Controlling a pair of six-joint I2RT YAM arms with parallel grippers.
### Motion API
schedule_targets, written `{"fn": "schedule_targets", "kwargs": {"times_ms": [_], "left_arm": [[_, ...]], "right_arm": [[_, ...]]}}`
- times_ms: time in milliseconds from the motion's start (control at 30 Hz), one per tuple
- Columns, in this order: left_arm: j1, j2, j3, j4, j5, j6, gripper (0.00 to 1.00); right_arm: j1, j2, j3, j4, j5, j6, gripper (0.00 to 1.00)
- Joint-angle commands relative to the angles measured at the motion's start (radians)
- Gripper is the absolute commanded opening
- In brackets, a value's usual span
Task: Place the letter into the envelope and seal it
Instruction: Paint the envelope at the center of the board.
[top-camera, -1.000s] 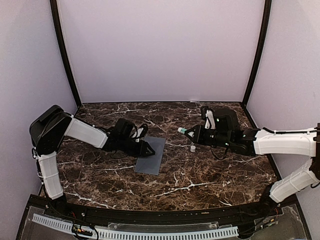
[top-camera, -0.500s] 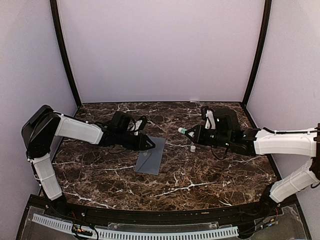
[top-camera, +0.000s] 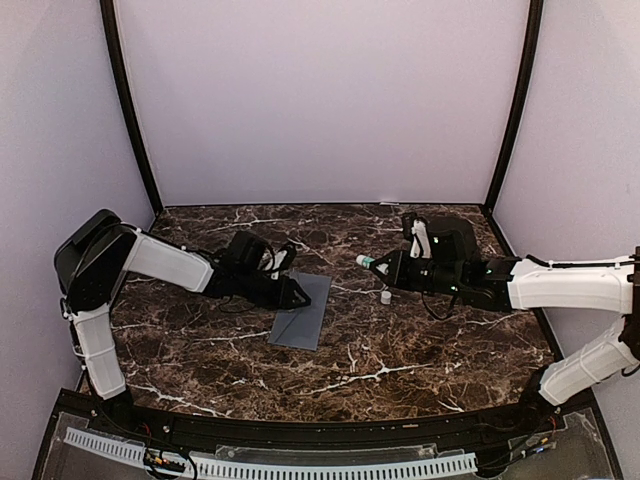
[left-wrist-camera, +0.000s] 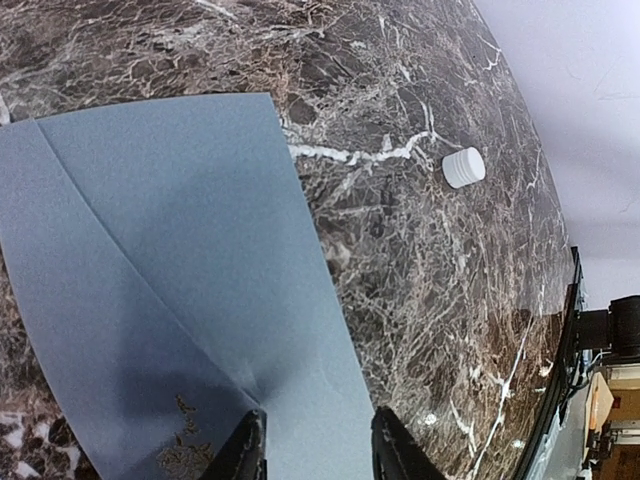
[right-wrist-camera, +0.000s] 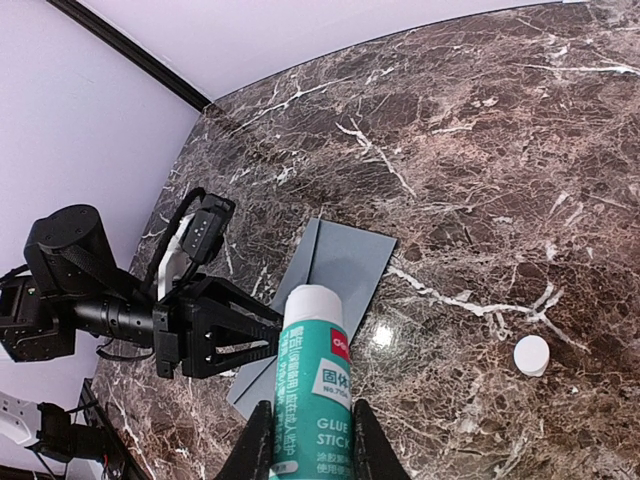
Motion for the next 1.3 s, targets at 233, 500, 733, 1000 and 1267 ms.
{"fn": "schedule_targets", "kwargs": {"times_ms": [233, 500, 733, 1000, 1267], "left_arm": [[0.002, 0.057, -0.037, 0.06, 0.04, -0.007, 0.36], [0.001, 0.077, -0.053, 0.019, 0.009, 0.012, 0.35], [0.002, 0.076, -0.056, -0.089, -0.091, 0.036, 0.35], [-0.01, 0.077, -0.05, -0.16, -0.181, 0.08, 0.35], [-0.034, 0.087, -0.024, -0.231, -0.256, 0.11, 0.35]], "right_arm": [[-0.006, -0.007, 0.0, 0.033, 0.011, 0.012, 0.02], [-0.006, -0.008, -0.001, 0.036, 0.009, 0.013, 0.02], [-0.006, -0.007, -0.005, 0.04, 0.009, 0.014, 0.02], [-0.006, -0.01, -0.008, 0.043, 0.009, 0.015, 0.02], [-0.006, -0.021, -0.018, 0.047, 0.011, 0.02, 0.02]]}}
